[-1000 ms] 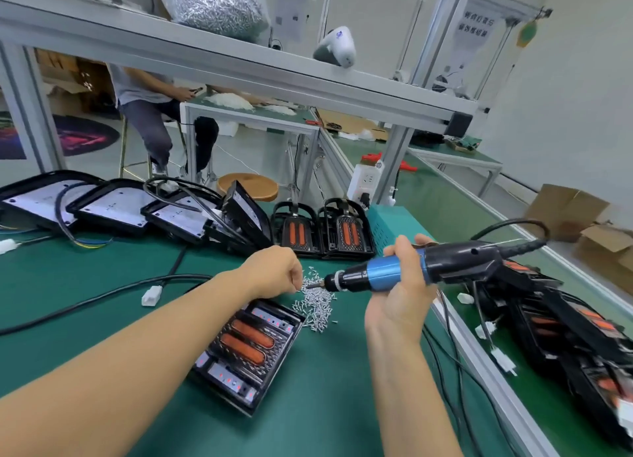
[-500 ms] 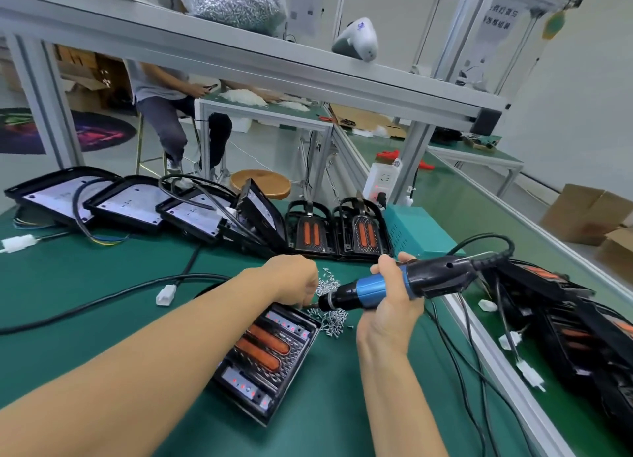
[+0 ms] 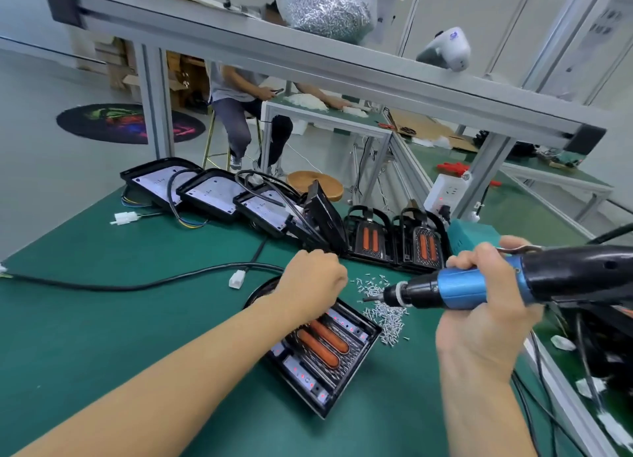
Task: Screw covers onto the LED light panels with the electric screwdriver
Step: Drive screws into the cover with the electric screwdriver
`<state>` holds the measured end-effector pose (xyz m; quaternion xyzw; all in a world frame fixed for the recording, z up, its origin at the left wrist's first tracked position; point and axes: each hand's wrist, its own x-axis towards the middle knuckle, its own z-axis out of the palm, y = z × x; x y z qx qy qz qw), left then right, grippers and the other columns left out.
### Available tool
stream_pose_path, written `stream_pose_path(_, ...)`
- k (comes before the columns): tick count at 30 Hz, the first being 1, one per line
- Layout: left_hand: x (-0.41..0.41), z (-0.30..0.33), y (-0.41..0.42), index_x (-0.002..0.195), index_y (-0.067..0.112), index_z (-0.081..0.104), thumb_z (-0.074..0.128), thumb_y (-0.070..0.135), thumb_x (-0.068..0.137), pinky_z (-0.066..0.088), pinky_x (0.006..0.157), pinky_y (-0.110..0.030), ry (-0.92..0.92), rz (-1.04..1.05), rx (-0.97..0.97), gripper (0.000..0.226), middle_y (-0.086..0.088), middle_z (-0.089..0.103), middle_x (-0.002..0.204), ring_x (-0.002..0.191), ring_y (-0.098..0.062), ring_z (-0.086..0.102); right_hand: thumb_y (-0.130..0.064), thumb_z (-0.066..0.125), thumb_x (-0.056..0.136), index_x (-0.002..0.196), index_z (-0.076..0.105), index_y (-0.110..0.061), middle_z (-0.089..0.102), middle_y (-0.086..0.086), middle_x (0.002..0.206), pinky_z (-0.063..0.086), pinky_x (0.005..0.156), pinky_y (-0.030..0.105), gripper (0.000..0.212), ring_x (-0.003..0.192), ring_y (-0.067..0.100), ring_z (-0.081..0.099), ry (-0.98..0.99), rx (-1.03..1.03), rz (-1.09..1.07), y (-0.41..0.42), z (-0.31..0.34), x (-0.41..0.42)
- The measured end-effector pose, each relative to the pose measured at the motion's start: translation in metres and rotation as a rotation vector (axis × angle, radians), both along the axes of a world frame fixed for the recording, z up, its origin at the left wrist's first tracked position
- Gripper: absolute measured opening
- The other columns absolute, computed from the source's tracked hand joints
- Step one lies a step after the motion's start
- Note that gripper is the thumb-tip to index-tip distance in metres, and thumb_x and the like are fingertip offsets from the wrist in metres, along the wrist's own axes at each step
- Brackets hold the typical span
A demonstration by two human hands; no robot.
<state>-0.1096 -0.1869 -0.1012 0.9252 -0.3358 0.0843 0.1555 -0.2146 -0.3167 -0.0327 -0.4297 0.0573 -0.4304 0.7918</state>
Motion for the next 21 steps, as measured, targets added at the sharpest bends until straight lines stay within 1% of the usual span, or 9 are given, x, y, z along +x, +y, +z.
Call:
stream_pose_path(3, -0.020, -0.006, 0.029, 0.105, 0.022, 0.069, 0.049, 0.023, 0.096, 0.036, 0.092, -0.034, 0.010, 0.061, -0.247, 0.023, 0.008, 0.063, 0.112, 0.104, -0.017, 0.051, 0.000, 0.058, 0.077, 0.086, 0.052, -0.017, 0.049, -0.003, 0.060, 0.047, 0.065, 0.025, 0.021, 0.055, 0.012, 0.050, -0.114, -0.025, -0.025, 0.005, -0.003, -0.004)
stream_pose_path(5, -0.033, -0.007, 0.050, 0.095, 0.020, 0.072, 0.059, 0.021, 0.091, 0.037, 0.091, -0.033, 0.028, 0.131, -0.381, 0.014, 0.009, 0.065, 0.105, 0.100, -0.016, 0.052, -0.001, 0.058, 0.074, 0.085, 0.057, -0.020, 0.050, -0.005, 0.059, 0.048, 0.063, 0.025, 0.021, 0.054, 0.012, 0.051, -0.152, -0.025, 0.057, 0.012, -0.005, -0.002)
stream_pose_path(7, -0.041, -0.010, 0.069, 0.085, 0.020, 0.073, 0.063, 0.020, 0.087, 0.038, 0.087, -0.031, 0.041, 0.233, -0.438, 0.010, 0.009, 0.066, 0.098, 0.097, -0.018, 0.053, 0.000, 0.059, 0.074, 0.083, 0.059, -0.022, 0.051, -0.005, 0.061, 0.048, 0.062, 0.025, 0.024, 0.054, 0.012, 0.051, -0.154, -0.041, 0.138, 0.020, -0.008, 0.001)
stream_pose_path(9, -0.044, -0.017, 0.085, 0.091, 0.021, 0.071, 0.062, 0.024, 0.088, 0.038, 0.088, -0.031, 0.085, 0.377, -0.435, 0.010, 0.006, 0.065, 0.103, 0.100, -0.020, 0.052, 0.000, 0.059, 0.074, 0.085, 0.057, -0.021, 0.051, -0.004, 0.061, 0.047, 0.063, 0.026, 0.024, 0.056, 0.013, 0.051, -0.119, -0.072, 0.177, 0.031, -0.011, 0.001)
stream_pose_path(12, -0.042, -0.029, 0.099, 0.123, 0.019, 0.058, 0.055, 0.037, 0.092, 0.041, 0.093, -0.035, 0.263, 0.557, -0.342, 0.036, 0.001, 0.057, 0.122, 0.114, -0.021, 0.048, 0.000, 0.061, 0.073, 0.084, 0.057, -0.021, 0.052, -0.002, 0.065, 0.046, 0.064, 0.028, 0.023, 0.057, 0.015, 0.051, -0.063, -0.108, 0.216, 0.050, -0.017, 0.005)
stream_pose_path(14, -0.041, -0.036, 0.100, 0.130, 0.017, 0.051, 0.053, 0.043, 0.092, 0.043, 0.093, -0.038, 0.358, 0.589, -0.291, 0.046, -0.003, 0.054, 0.126, 0.117, -0.023, 0.048, 0.000, 0.062, 0.071, 0.079, 0.060, -0.025, 0.053, -0.002, 0.064, 0.045, 0.062, 0.027, 0.026, 0.058, 0.016, 0.050, -0.036, -0.141, 0.249, 0.062, -0.021, 0.009)
stream_pose_path(16, -0.039, -0.040, 0.097, 0.126, 0.017, 0.054, 0.053, 0.044, 0.090, 0.044, 0.089, -0.037, 0.373, 0.588, -0.266, 0.044, -0.004, 0.056, 0.119, 0.114, -0.024, 0.048, -0.001, 0.063, 0.069, 0.073, 0.063, -0.029, 0.053, 0.000, 0.068, 0.045, 0.062, 0.027, 0.029, 0.060, 0.017, 0.051, -0.002, -0.176, 0.272, 0.074, -0.023, 0.011)
stream_pose_path(18, -0.038, -0.041, 0.093, 0.114, 0.018, 0.060, 0.054, 0.042, 0.089, 0.043, 0.079, -0.034, 0.366, 0.595, -0.262, 0.035, -0.003, 0.052, 0.104, 0.107, -0.025, 0.049, -0.002, 0.064, 0.068, 0.069, 0.066, -0.030, 0.052, 0.006, 0.073, 0.045, 0.064, 0.027, 0.028, 0.062, 0.017, 0.051, 0.030, -0.221, 0.273, 0.082, -0.027, 0.012)
stream_pose_path(21, -0.036, -0.041, 0.092, 0.099, 0.017, 0.062, 0.055, 0.038, 0.088, 0.039, 0.072, -0.032, 0.367, 0.616, -0.255, 0.024, -0.001, 0.045, 0.095, 0.102, -0.026, 0.050, -0.001, 0.064, 0.068, 0.071, 0.066, -0.029, 0.053, 0.005, 0.068, 0.047, 0.066, 0.025, 0.027, 0.062, 0.016, 0.051, 0.044, -0.225, 0.289, 0.089, -0.032, 0.015)
